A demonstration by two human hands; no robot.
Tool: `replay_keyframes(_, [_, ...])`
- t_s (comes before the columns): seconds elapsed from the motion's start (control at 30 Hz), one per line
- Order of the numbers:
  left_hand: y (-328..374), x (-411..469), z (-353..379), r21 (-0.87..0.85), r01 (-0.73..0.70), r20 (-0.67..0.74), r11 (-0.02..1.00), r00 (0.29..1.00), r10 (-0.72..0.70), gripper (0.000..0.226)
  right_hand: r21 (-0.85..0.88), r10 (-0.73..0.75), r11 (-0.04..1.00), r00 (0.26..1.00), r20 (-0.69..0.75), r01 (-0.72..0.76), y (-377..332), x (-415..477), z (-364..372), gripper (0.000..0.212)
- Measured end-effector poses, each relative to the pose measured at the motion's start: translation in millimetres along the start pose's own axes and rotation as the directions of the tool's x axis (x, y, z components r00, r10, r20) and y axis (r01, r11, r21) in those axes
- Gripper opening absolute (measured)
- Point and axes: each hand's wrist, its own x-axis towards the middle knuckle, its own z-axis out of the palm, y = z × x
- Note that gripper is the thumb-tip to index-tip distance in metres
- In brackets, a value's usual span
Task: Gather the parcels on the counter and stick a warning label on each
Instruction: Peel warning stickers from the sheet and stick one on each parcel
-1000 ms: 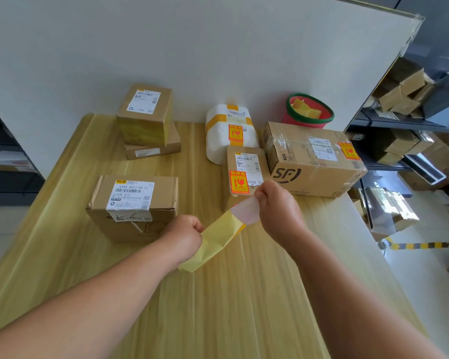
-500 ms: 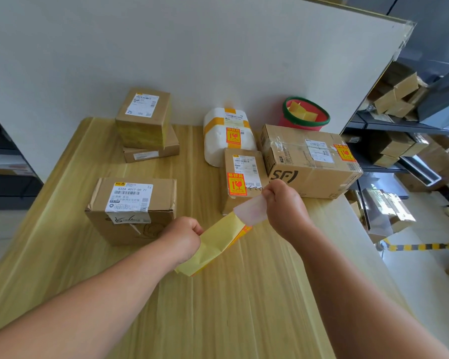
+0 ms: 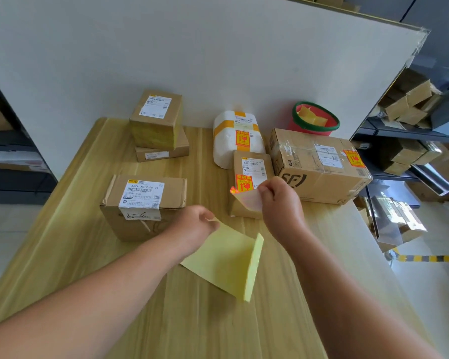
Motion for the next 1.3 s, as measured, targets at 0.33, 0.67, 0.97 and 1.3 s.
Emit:
replay_keyframes(0.33, [36.7, -12.3, -42.2, -0.512, 0.144, -0.029, 0.847, 0.982, -0.185, 0.011, -0.092, -0.503, 0.860, 0.864, 0.014, 0.502, -50.0, -44.3, 34.4, 0.015])
replay_keyframes(0.67, [14.5, -10.4, -107.2, -0.305, 0.058, -0.187, 0.951, 0.975, -0.120, 0.007, 0.211, -0.249, 0.952, 0.961, 0.119, 0.221, -81.8, -44.7, 66.9, 0.012])
replay_keyframes(0.97, [4.6, -3.7, -151.6, -0.266, 0.015, -0.092, 0.964, 0.995, -0.041, 0.007, 0.547, 0.159, 0.782, 0.945, 0.286, -0.298, -116.7, -27.7, 103.0, 0.012])
replay_keyframes(1.3, [-0.8, 12.1, -157.9, 0.197, -0.187, -0.208, 0.962, 0.951, 0.228, 0.045, 0.554, 0.342, 0.718, 0.907, 0.247, -0.422, -104.3, 1.6, 100.2, 0.021])
